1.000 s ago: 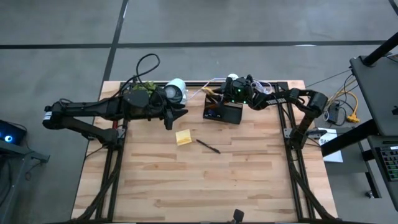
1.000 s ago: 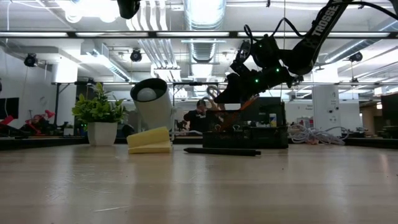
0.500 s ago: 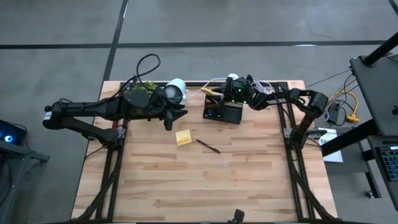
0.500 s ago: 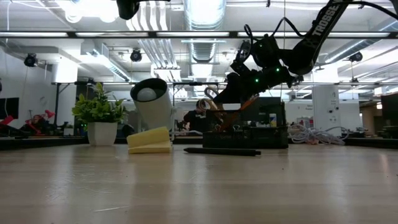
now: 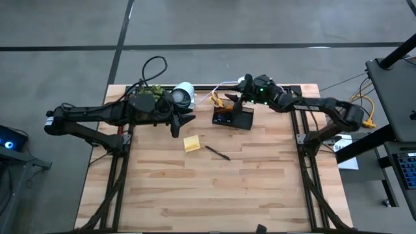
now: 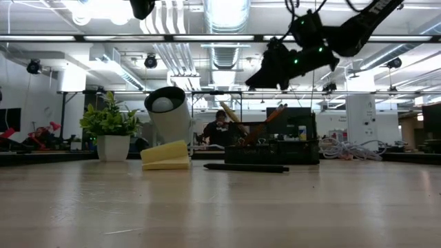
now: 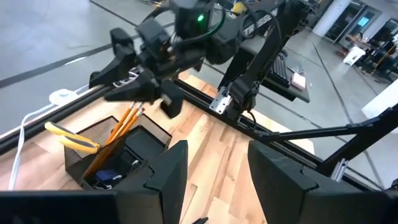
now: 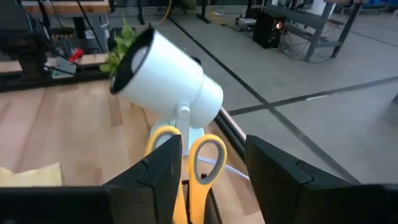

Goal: Pick and place office supplies into organizer
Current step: Put the scissors into the desk organizer, then put the pen into the desk organizer

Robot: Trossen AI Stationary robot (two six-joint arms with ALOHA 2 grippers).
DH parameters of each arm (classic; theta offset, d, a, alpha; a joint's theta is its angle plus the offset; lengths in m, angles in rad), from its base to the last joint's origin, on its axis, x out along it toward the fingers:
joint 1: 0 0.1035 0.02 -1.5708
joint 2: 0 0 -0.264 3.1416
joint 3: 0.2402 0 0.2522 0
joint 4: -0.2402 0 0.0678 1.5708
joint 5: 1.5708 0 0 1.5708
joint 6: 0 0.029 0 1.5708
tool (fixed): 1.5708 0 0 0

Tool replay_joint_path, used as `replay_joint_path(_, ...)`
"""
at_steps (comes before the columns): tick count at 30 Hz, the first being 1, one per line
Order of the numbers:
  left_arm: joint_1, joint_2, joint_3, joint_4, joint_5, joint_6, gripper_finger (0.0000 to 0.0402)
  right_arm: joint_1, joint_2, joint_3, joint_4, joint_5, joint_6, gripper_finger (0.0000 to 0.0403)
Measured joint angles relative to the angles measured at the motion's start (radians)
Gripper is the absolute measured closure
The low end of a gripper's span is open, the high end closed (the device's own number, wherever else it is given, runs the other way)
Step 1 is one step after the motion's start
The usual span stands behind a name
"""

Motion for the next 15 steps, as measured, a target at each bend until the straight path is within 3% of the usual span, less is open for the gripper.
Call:
replay_joint_path(6,0.0,0.0,0.0,0.0,0.0,0.048,0.0249,0.007,-0.142,0.0,-0.108,0.023,0.004,0.0238)
replay_joint_path(15,0.0,0.001,0.0,0.0,0.0,0.074,0.0249,0.032,-0.324,0.001,-0.197,0.025,0.172,0.0234)
